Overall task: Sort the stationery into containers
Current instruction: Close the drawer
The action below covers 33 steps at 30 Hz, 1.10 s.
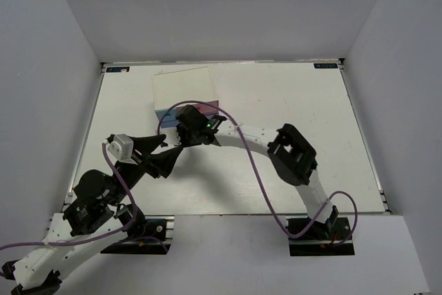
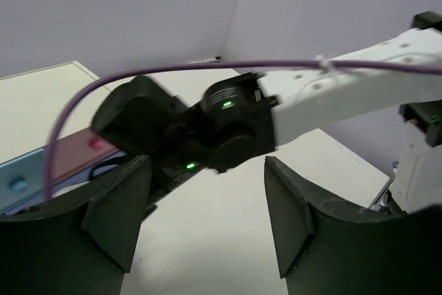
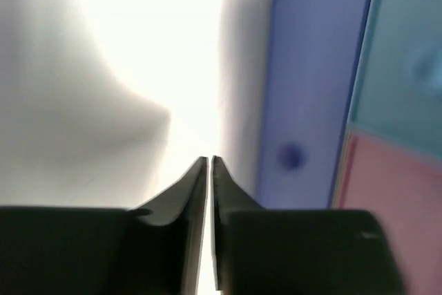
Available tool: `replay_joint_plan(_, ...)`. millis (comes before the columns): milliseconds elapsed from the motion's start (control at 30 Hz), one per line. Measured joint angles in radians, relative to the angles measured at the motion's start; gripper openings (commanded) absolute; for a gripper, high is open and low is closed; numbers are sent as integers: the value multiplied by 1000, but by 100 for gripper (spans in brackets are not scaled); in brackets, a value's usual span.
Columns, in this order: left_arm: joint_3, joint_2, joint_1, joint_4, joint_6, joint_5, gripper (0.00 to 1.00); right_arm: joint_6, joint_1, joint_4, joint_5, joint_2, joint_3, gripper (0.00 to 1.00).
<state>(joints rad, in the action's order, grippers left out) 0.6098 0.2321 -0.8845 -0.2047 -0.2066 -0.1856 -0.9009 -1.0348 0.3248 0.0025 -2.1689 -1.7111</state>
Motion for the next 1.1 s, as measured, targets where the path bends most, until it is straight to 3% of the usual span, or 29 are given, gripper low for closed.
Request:
replay_joint_plan(100,-1,-9,0,6,5,9,77,26,-5,18,-32,140,113,33)
replay_joint_plan(233,-14,-31,0,12,12,14,78,51,-6,-68,-4,310,271,33)
replay_joint_plan(433,-24,-42,0,21,23,13,80,113,58,-196,121,460,478,19)
replay_joint_plan(667,-27,-35,0,26,27,13,80,195,186,-304,235,582,608,18)
replay_joint_plan(867,-27,-12,0,26,27,13,80,217,281,-400,237,573,605,18)
replay_joint_plan(1100,-27,11,0,25,27,-5,82,250,348,-425,135,385,457,18)
